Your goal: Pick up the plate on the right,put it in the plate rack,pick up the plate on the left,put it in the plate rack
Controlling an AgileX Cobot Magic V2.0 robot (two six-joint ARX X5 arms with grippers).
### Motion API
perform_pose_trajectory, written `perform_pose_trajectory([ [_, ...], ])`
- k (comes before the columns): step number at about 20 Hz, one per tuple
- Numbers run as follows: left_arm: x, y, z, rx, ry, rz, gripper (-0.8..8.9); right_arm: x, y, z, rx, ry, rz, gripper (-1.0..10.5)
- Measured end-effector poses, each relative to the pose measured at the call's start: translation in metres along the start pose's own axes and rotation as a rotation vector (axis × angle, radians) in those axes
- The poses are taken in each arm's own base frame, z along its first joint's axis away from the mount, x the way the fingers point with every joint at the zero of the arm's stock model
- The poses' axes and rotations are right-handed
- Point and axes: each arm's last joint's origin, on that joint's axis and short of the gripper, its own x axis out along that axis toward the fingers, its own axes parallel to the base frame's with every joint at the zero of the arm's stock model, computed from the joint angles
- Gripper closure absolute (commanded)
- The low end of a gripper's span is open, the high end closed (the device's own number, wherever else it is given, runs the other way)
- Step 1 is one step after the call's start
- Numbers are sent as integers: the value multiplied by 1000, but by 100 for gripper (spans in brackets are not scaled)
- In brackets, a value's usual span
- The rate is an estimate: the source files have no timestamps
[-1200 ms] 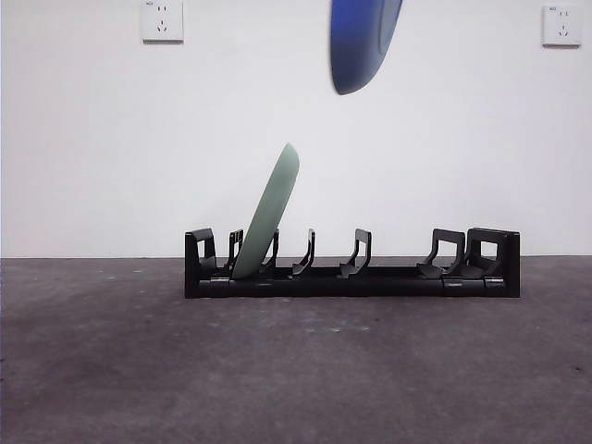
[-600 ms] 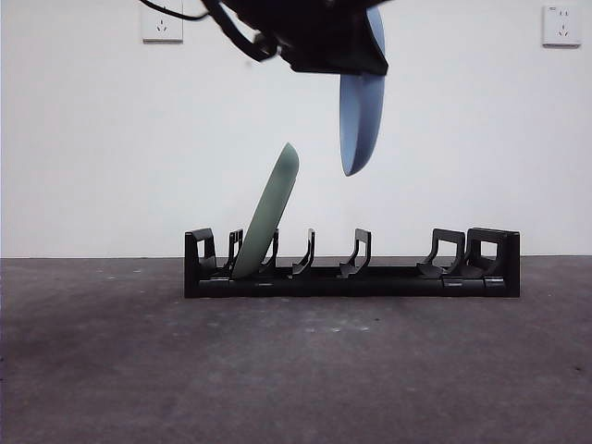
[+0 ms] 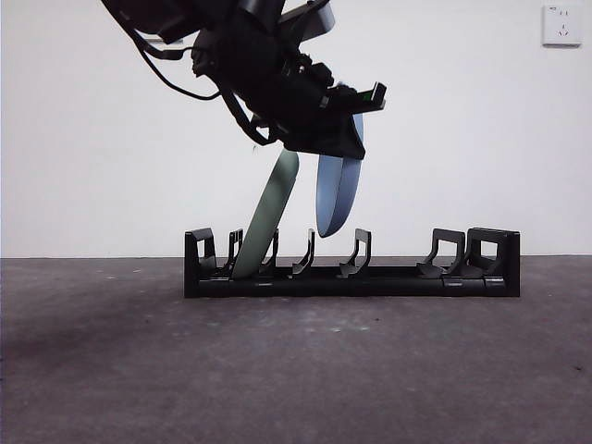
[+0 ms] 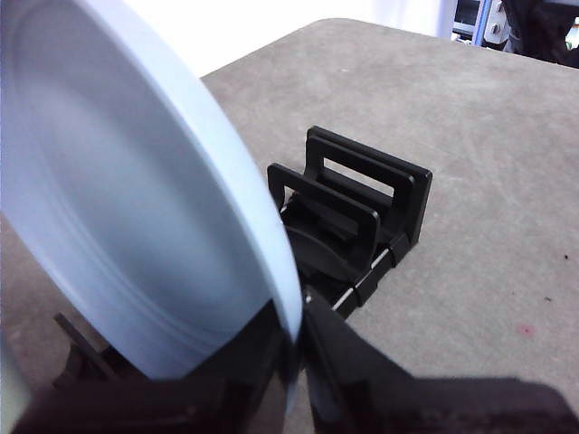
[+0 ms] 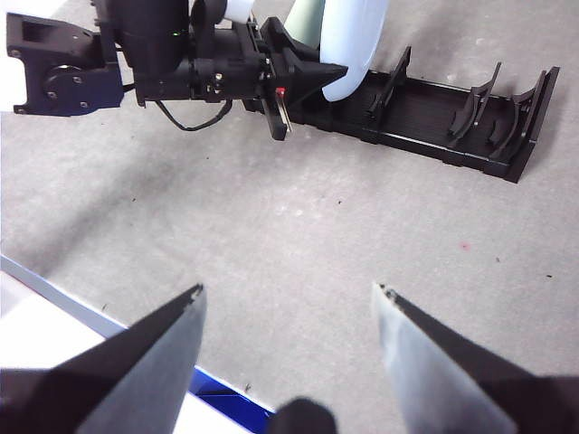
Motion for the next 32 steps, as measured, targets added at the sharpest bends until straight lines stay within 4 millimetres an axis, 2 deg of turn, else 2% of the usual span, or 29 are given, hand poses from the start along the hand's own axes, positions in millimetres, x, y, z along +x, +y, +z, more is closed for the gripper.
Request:
perform_pose_trajectory([
  [4,5,0,-6,-2,15,-25,822,0,0,0,0,0,0,632],
  [9,16,3,-23,-9,73,-22,822,0,0,0,-1,0,0,632],
  [15,17,4,-31,48,135,-13,822,0,0,0,-1,0,0,633],
  [21,16,3,-33,99,156,-17,813,0,0,0,-1,1,0,634],
  [22,16,3,-32,100,157,-18,799,0,0,0,0,2,0,634],
  [24,16,3,-32,99,158,-17,705,0,0,-1,1,12,-1,634],
  [32,17,2,-32,100,153,-17,705,0,0,-1,1,14,-1,634],
])
